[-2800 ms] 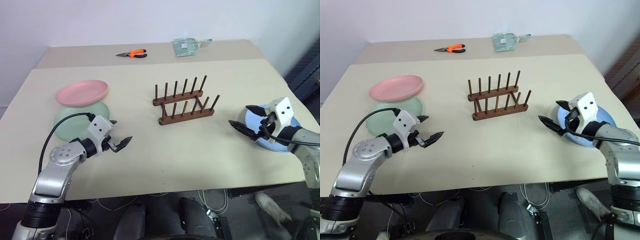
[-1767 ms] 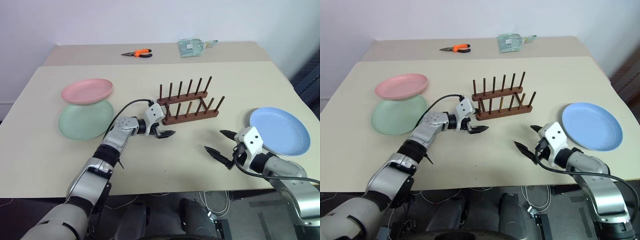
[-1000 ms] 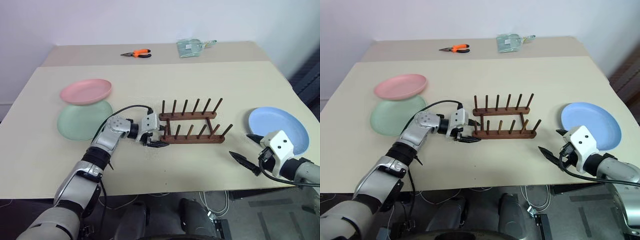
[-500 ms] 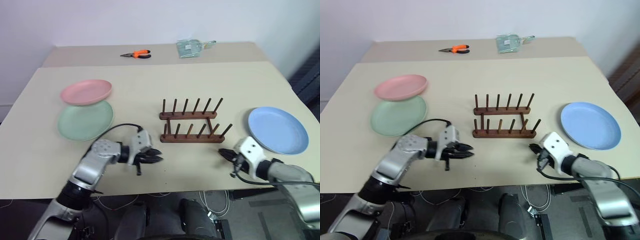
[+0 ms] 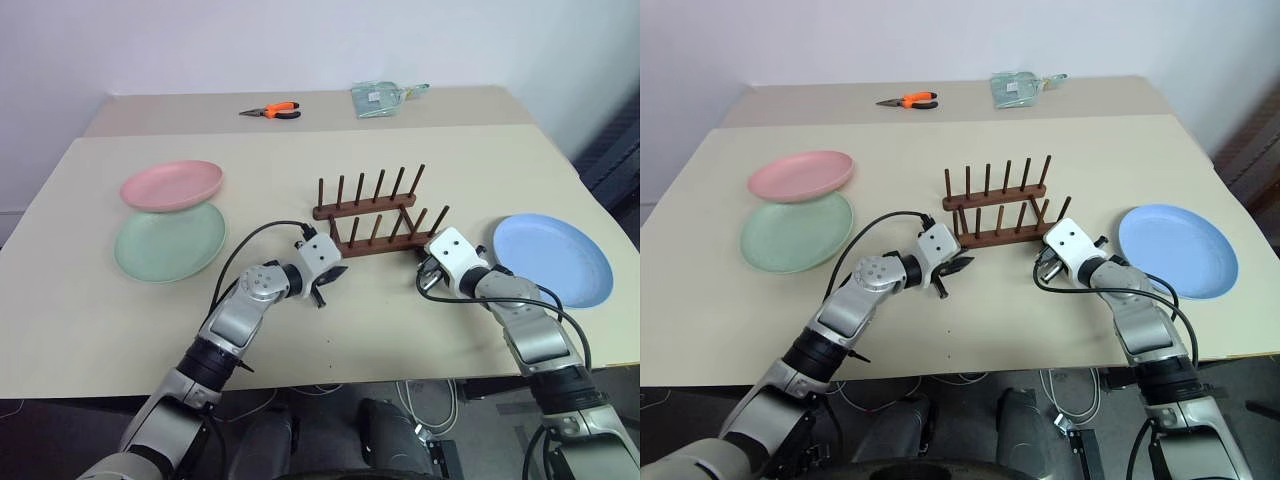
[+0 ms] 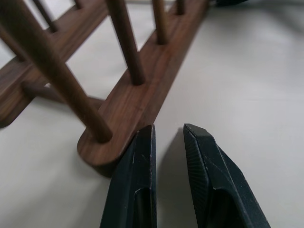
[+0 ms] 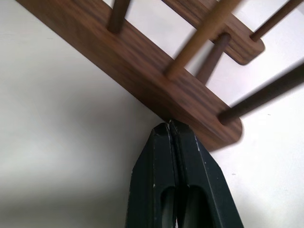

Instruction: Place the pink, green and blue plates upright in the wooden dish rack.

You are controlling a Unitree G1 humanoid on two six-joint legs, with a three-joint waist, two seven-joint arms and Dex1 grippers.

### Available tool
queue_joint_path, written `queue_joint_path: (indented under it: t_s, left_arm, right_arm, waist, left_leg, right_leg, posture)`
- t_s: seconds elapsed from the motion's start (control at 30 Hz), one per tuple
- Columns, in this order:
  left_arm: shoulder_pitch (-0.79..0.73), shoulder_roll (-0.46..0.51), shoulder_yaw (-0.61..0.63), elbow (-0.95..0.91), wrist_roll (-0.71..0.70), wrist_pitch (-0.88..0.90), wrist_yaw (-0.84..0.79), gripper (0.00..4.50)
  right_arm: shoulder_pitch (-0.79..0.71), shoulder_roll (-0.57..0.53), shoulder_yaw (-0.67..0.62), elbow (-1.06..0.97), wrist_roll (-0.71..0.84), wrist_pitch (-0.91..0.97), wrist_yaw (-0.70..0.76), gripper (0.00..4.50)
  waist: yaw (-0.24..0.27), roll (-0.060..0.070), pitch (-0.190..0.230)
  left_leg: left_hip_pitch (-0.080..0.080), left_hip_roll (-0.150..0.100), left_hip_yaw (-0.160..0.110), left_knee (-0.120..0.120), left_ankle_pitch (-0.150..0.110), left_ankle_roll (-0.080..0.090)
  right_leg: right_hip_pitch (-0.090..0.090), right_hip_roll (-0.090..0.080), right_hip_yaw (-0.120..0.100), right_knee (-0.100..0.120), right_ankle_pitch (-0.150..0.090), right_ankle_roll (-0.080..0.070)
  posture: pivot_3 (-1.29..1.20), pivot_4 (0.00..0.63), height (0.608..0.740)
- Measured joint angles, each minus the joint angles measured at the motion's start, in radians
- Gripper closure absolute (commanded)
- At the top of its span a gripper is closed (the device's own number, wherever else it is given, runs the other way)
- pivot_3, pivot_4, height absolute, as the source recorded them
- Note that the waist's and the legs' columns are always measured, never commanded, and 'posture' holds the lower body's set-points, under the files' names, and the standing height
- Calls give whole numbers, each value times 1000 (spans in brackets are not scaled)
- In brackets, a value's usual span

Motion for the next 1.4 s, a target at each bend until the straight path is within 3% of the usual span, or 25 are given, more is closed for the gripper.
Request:
queue_joint_path:
  t_s: [0.17, 0.23, 0.33, 0.47, 0.53, 0.67, 0.83, 0.97, 1.13, 1.33, 1.4]
  left_arm:
    - [-11, 10, 20, 32, -1, -26, 17, 3571]
    - [-5, 24, 26, 15, -3, -26, 9, 3611]
    - [68, 89, 65, -93, -60, 15, -67, 2801]
    - [160, 88, 278, -250, -330, 181, -127, 824]
    - [108, 59, 448, -289, -443, 227, -37, 41]
    - [-119, -5, 786, -289, -538, 266, 346, 41]
    - [-150, -165, 991, -309, -596, 330, 758, 41]
    - [-33, -265, 1051, -443, -702, 370, 909, 41]
    - [7, -256, 1099, -481, -791, 402, 1025, 41]
    - [-99, -136, 1129, -237, -852, 406, 1055, 41]
    - [-133, -91, 1129, -124, -854, 396, 1026, 558]
  right_arm:
    - [-30, 13, 1, 39, -6, -15, 0, 4500]
    - [-31, 13, 0, 37, 9, -14, 24, 3985]
    - [5, -15, -3, -51, 80, 10, 139, 2806]
    - [37, -34, -20, -205, 176, 63, 236, 794]
    - [36, -37, -24, -284, 209, 79, 262, 769]
    - [34, -37, -19, -314, 217, 84, 284, 769]
    - [-4, -33, 10, -244, 191, 54, 282, 769]
    - [-14, -32, 12, -195, 181, 25, 281, 769]
    - [-14, -28, 21, -156, 161, -6, 280, 769]
    - [-24, 8, 40, -135, 138, -32, 261, 769]
    - [-24, 14, 44, -135, 126, -35, 249, 769]
  waist:
    - [-5, 1, 0]
    - [-12, 1, -1]
    - [-27, 2, -1]
    - [-21, 3, 2]
    - [-14, 0, 4]
    - [-2, -2, 3]
    - [6, -4, 4]
    - [6, -8, 6]
    - [8, -9, 6]
    - [6, -9, 6]
    - [6, -9, 6]
  left_leg:
    - [0, 0, 0, 0, 0, 0]
    - [0, 0, 0, -1, 0, 0]
    - [0, 1, 0, -4, 0, 0]
    - [-5, 2, -4, -2, 0, 0]
    - [-4, 1, -6, 0, 0, -1]
    - [-2, 0, -6, -1, 0, -2]
    - [-4, -2, -4, -1, 1, -3]
    - [-4, -1, -4, -2, 2, -5]
    - [-3, -1, -4, -1, 2, -4]
    - [-3, -1, -4, -1, 2, -5]
    - [-3, -1, -4, -2, 2, -5]
  right_leg:
    - [0, 0, 0, 1, 0, 0]
    - [0, 0, 0, 1, 0, 0]
    - [-3, 0, 0, 1, 0, 0]
    - [-6, 0, 0, 1, 0, 0]
    - [-3, 0, -2, 1, 0, 0]
    - [0, -1, -2, -2, -1, 2]
    - [-2, -1, -1, -2, 1, -1]
    - [-3, 0, -1, -2, 1, -1]
    - [-2, 0, -2, -1, 0, 0]
    - [-2, 0, -2, 0, 1, -1]
    - [-3, 1, -2, 0, 2, -3]
  posture:
    - [0, 150, 740]
    - [0, 150, 740]
    - [0, 150, 740]
    - [0, 150, 740]
    - [0, 150, 740]
    - [0, 150, 740]
    - [0, 150, 740]
    - [0, 150, 740]
    - [0, 150, 740]
    - [0, 150, 740]
    - [0, 150, 740]
